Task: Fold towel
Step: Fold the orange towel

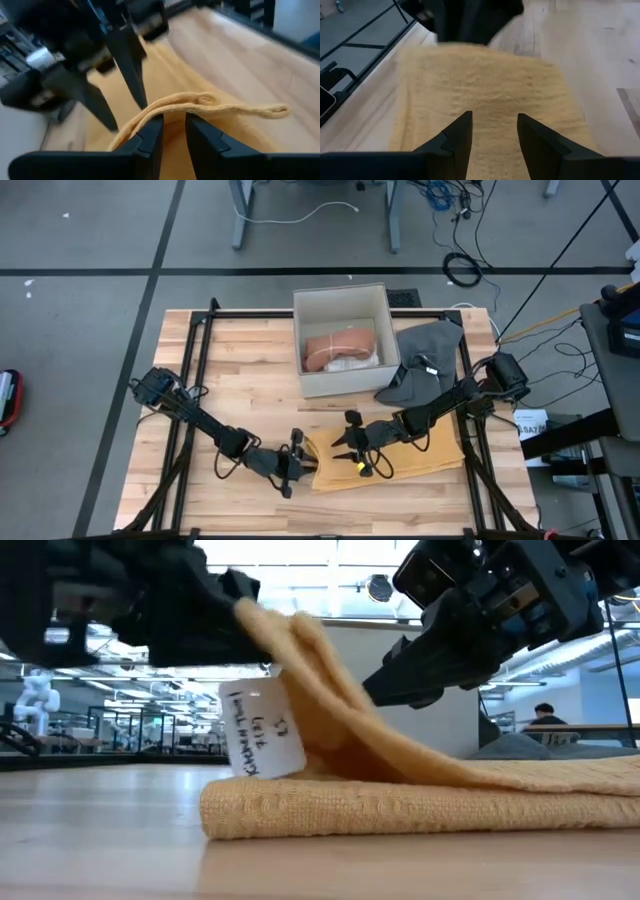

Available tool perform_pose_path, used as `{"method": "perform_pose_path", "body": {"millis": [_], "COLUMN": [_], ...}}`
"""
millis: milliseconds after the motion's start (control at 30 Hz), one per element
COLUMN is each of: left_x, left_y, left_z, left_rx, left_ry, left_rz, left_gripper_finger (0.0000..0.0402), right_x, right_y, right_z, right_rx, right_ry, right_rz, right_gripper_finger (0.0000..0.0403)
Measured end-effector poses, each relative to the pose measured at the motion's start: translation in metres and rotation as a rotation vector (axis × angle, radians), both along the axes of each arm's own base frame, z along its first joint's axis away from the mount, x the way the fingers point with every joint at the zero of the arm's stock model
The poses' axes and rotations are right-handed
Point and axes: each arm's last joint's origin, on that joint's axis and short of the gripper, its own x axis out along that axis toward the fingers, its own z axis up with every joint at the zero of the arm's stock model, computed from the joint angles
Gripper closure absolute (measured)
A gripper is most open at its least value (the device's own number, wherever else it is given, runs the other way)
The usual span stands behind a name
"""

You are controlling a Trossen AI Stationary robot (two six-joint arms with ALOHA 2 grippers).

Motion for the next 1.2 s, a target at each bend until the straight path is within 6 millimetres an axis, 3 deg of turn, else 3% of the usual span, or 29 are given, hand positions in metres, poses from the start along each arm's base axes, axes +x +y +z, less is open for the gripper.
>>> {"method": "perform_pose_path", "body": {"millis": [233, 567, 867, 1200], "left_x": [-0.007, 0.005, 0.010, 0.014], "left_y": [0.007, 0.005, 0.019, 0.020], "left_z": [-0.019, 0.006, 0.001, 0.010], "left_rx": [0.002, -0.061, -0.027, -0.003], "left_ry": [0.204, -0.053, -0.008, -0.101], "left_rz": [0.065, 0.029, 0.071, 0.045], "left_gripper_finger": [0.0314, 0.0314, 0.0314, 0.0314], "right_x": [0.001, 0.002, 0.002, 0.002], "right_y": [0.000, 0.000, 0.001, 0.002], "right_z": [0.002, 0.003, 0.003, 0.003], "right_rx": [-0.001, 0.010, 0.042, 0.088], "right_ry": [-0.029, -0.039, -0.030, -0.017], "right_rz": [0.004, 0.021, 0.039, 0.062], "right_gripper_finger": [0.0259, 0.0259, 0.0259, 0.0259]}}
